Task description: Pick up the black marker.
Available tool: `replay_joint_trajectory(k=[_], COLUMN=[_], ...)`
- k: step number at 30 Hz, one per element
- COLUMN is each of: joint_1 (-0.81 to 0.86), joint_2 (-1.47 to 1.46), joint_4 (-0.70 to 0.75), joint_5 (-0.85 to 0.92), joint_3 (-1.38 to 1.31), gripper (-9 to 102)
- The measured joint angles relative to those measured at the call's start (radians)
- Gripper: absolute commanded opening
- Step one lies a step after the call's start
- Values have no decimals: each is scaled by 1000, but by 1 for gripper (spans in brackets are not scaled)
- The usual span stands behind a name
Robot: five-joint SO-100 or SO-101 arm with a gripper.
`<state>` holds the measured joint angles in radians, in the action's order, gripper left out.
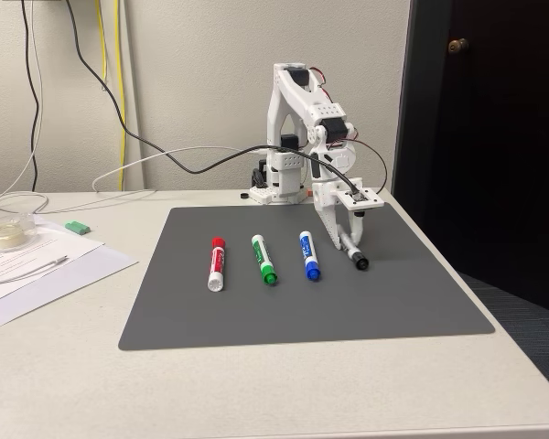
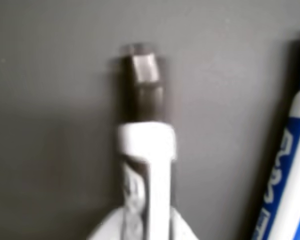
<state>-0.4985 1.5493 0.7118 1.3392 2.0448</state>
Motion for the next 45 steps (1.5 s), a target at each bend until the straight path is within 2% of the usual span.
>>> replay_joint_trajectory(k=[26,34,41,45], joint_1=[-3,14,28,57], joint_2=[28,127,273,411], joint_4=[-5,72,117,114], joint_5=[-54,-75,-132,-272], joint_3=[2,3,-3,-28], gripper=[0,0,0,0])
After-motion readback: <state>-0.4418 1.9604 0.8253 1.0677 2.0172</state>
